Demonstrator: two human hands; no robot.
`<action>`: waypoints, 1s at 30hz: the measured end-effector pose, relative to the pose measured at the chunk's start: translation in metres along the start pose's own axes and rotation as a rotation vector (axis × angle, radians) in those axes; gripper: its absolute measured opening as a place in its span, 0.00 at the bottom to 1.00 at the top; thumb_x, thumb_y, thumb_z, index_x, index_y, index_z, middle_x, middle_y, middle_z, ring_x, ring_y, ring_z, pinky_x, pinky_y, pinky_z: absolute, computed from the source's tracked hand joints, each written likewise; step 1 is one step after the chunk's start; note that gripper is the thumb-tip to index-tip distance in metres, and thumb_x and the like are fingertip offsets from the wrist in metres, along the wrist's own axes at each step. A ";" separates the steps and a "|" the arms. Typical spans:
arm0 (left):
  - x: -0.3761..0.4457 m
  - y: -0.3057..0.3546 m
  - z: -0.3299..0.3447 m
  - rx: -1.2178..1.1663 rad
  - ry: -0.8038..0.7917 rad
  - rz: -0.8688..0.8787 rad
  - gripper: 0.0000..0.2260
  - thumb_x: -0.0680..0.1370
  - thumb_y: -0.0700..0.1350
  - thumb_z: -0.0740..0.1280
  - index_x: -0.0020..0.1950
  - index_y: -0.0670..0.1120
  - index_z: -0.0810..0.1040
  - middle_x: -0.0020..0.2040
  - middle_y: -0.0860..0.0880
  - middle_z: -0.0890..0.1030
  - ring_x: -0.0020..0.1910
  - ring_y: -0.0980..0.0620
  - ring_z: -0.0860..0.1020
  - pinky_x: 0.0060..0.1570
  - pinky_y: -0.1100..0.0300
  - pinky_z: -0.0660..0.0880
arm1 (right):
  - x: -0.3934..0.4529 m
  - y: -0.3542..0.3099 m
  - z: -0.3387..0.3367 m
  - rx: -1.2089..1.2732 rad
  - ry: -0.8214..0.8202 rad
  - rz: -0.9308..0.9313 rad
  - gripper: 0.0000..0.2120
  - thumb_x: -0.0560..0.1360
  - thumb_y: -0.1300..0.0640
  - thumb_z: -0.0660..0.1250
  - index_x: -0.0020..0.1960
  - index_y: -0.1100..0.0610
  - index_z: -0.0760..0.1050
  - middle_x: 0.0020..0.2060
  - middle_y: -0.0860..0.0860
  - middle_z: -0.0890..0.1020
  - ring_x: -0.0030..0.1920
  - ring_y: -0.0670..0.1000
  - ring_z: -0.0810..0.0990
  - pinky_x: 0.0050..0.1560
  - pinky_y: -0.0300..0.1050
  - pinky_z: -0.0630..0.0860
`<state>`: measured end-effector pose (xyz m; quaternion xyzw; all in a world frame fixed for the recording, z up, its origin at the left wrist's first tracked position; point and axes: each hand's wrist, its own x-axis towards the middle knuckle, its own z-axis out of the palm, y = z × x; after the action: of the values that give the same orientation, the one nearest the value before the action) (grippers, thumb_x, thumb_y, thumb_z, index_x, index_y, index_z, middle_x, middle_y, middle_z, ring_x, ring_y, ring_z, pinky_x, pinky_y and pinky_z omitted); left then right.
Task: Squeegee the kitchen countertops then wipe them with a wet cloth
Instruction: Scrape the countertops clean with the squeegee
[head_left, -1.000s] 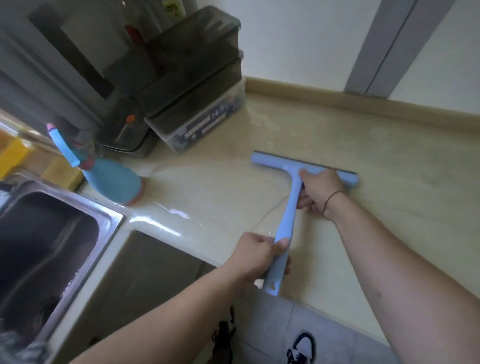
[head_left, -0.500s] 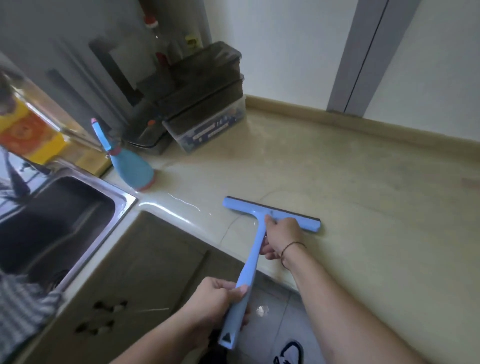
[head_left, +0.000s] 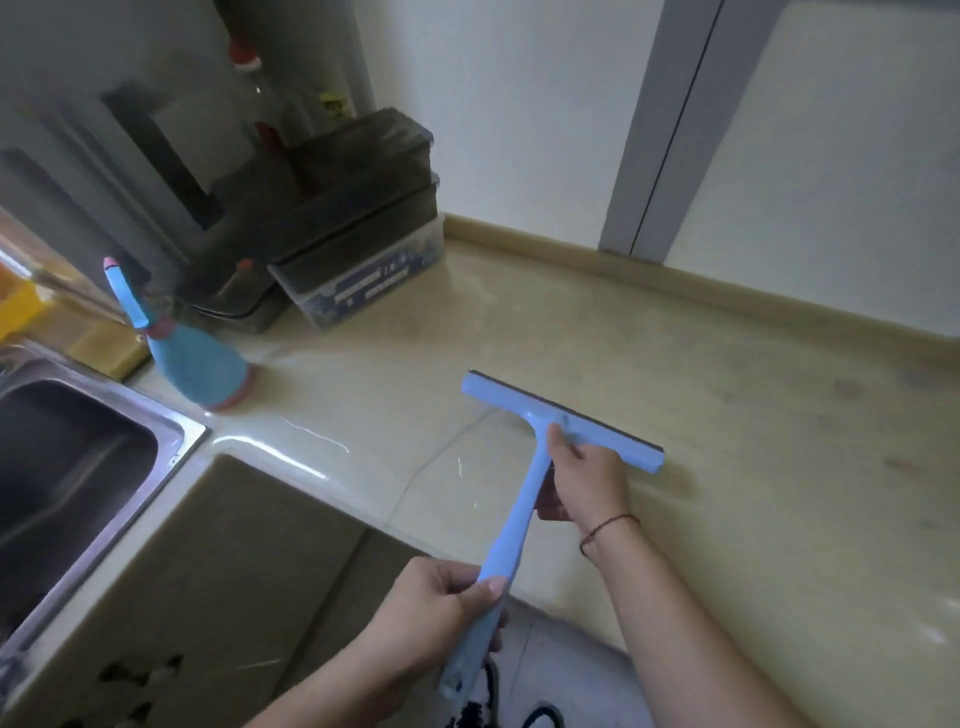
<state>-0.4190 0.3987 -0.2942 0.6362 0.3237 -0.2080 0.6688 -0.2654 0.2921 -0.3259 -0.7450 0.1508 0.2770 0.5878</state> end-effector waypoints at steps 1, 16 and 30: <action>0.011 0.010 0.008 -0.002 -0.043 0.025 0.13 0.79 0.44 0.67 0.40 0.36 0.81 0.32 0.42 0.79 0.30 0.48 0.77 0.31 0.61 0.73 | 0.007 -0.006 -0.014 0.027 0.037 -0.019 0.19 0.79 0.51 0.64 0.39 0.65 0.77 0.29 0.58 0.80 0.24 0.54 0.81 0.27 0.45 0.77; 0.162 0.132 0.203 -0.176 -0.131 -0.054 0.12 0.79 0.44 0.67 0.48 0.34 0.77 0.37 0.39 0.79 0.30 0.48 0.79 0.32 0.59 0.78 | 0.172 -0.067 -0.207 0.223 0.000 0.042 0.14 0.83 0.57 0.56 0.43 0.64 0.71 0.20 0.53 0.78 0.21 0.49 0.79 0.19 0.39 0.74; 0.194 0.152 0.236 -0.226 -0.030 -0.148 0.14 0.81 0.46 0.64 0.50 0.34 0.74 0.38 0.40 0.77 0.32 0.46 0.77 0.31 0.59 0.78 | 0.238 -0.067 -0.209 0.245 0.015 0.056 0.12 0.80 0.57 0.61 0.53 0.68 0.70 0.32 0.61 0.78 0.19 0.53 0.78 0.19 0.42 0.74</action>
<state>-0.1376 0.2077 -0.3248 0.5280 0.3808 -0.2285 0.7238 0.0114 0.1337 -0.3811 -0.6652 0.2085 0.2671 0.6653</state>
